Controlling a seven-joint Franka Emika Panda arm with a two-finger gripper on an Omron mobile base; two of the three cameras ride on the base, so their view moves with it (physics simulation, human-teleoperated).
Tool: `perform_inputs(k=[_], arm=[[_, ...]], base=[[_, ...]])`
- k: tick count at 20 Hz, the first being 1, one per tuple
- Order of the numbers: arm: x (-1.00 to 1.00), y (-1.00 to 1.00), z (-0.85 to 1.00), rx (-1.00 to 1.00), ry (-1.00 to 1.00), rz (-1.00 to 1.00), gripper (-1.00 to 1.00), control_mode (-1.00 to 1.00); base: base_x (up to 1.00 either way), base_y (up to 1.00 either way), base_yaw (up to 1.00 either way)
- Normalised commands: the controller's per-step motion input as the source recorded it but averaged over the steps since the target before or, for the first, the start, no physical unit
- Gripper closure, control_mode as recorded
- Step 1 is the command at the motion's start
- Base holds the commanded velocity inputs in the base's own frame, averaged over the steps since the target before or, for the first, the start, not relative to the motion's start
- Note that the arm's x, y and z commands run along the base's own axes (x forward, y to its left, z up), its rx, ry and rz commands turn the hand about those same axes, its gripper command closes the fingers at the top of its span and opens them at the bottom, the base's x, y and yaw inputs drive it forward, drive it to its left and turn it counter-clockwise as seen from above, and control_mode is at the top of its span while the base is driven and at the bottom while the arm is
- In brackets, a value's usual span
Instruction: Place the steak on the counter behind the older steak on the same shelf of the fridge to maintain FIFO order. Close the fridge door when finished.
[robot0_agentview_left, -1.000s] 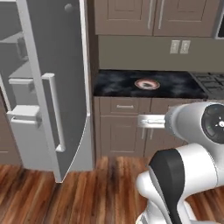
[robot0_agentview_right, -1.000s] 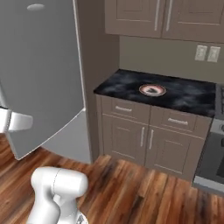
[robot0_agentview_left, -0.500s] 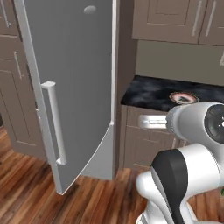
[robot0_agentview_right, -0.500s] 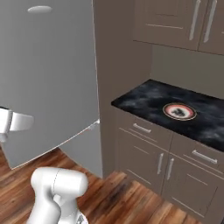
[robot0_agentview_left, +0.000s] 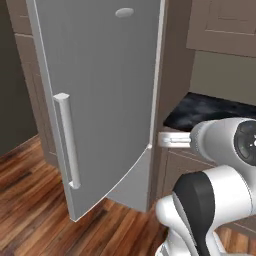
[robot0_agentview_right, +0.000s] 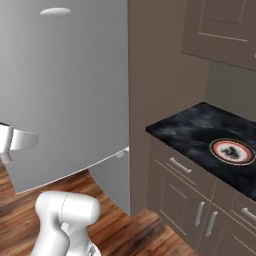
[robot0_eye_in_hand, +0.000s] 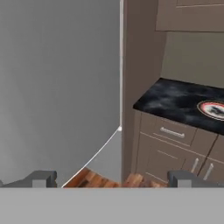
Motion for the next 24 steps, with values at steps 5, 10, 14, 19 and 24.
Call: perform_inputs(k=[5,10,14,19,24], arm=[[0.0,0.0,0.0,0.0,0.0,0.0,-1.0,1.0],[0.0,0.0,0.0,0.0,0.0,0.0,-1.0,1.0],[0.0,0.0,0.0,0.0,0.0,0.0,-1.0,1.0],[0.0,0.0,0.0,0.0,0.0,0.0,-1.0,1.0],[0.0,0.0,0.0,0.0,0.0,0.0,-1.0,1.0]], base=[[0.63,-0.25,0.41],[0.39,-0.35,0.4],[0.55,-0.15,0.36],[0.4,-0.15,0.33],[0.41,-0.12,0.31]])
